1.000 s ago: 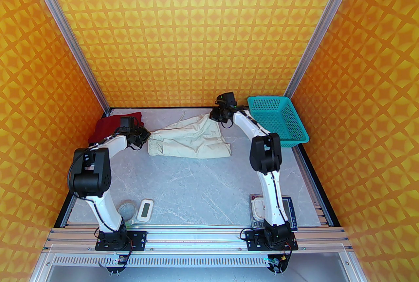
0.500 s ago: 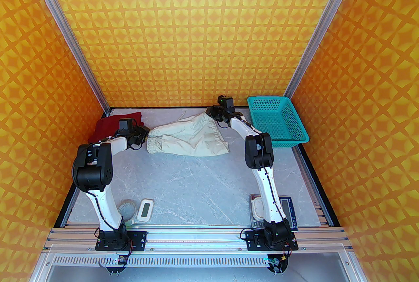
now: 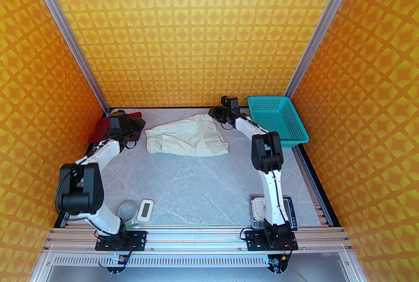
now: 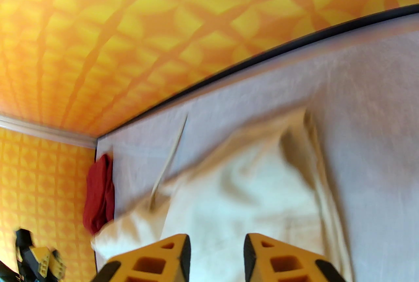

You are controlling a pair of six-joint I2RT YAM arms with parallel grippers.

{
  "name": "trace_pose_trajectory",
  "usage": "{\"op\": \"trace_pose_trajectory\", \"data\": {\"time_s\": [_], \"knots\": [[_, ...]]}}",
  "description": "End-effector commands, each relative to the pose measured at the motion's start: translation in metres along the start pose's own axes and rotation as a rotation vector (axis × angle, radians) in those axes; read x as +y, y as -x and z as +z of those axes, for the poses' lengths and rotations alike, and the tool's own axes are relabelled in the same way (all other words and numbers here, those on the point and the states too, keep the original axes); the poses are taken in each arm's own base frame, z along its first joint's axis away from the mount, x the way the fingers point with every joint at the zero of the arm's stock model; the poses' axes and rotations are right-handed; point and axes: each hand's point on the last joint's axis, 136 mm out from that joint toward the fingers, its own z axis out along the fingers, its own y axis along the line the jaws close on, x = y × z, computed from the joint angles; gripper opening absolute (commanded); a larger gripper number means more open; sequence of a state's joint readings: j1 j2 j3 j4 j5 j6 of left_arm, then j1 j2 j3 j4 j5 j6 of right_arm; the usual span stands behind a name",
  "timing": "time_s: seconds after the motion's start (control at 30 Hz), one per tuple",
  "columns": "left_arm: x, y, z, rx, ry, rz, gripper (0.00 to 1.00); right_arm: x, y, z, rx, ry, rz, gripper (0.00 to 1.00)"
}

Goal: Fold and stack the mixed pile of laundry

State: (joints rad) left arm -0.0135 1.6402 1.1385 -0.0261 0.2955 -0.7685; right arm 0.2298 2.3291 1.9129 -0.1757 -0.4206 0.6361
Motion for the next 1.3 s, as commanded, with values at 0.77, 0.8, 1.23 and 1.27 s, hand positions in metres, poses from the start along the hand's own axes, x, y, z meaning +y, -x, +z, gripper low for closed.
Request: {"op": "trace_pose_trajectory", "data": {"time_s": [0.77,0.8,1.23,1.27], "knots": [[0.025,-0.054,0.143,0.294,-0.059,0.113,0.12,-0.045,-0.018,0.078,0.009,-0.118,0.092,0.24],[0.028,-0.051,0.146,0.283,-0.065,0.096,0.13,-0.049,-0.017,0.082,0.010,-0.108,0.120,0.24],[0.026,-0.049,0.152,0.288,-0.097,0.090,0.35,-0.030,0.007,0.057,0.008,-0.054,0.125,0.29],[0.017,-0.046,0.145,0.291,-0.103,0.115,0.37,-0.022,0.012,0.046,0.004,-0.060,0.096,0.29]]}}
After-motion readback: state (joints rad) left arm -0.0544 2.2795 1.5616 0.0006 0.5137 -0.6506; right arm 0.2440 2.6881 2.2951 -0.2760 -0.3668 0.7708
